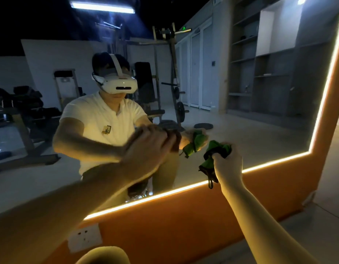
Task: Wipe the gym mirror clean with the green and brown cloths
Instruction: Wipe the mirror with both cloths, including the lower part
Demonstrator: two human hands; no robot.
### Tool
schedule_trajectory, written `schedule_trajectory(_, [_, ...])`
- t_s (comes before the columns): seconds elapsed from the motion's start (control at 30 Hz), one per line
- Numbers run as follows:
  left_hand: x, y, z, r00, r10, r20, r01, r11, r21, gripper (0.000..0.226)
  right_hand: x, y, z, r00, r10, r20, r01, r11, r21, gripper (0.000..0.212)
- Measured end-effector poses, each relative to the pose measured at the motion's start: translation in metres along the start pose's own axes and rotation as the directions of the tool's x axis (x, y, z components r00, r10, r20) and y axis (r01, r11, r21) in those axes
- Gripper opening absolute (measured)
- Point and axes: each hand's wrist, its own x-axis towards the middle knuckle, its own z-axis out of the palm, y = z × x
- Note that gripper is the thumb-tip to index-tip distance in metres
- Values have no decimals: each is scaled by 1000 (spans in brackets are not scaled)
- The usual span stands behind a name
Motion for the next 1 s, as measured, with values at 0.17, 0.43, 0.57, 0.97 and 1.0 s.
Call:
schedule_trajectory(0.17, [36,-61,-23,957,-203,-205,217,975,47,62,-8,-24,-4,973,228,26,-228,951,208,23])
schedule_trajectory(0.43, [14,43,54,984,86,-154,-81,996,37,64,-4,11,-55,948,302,103,-319,890,326,34])
schedule_trajectory(0.57, [-1,79,99,961,272,-49,-265,956,125,54,15,22,-63,944,305,129,-329,910,252,29])
schedule_trajectory(0.97, [107,-15,-14,950,-101,-297,153,976,156,57,61,-10,-51,996,48,77,-73,931,359,37])
schedule_trajectory(1.0, [113,-22,-20,918,-147,-368,209,969,134,54,65,-9,-51,997,42,67,-64,930,361,38])
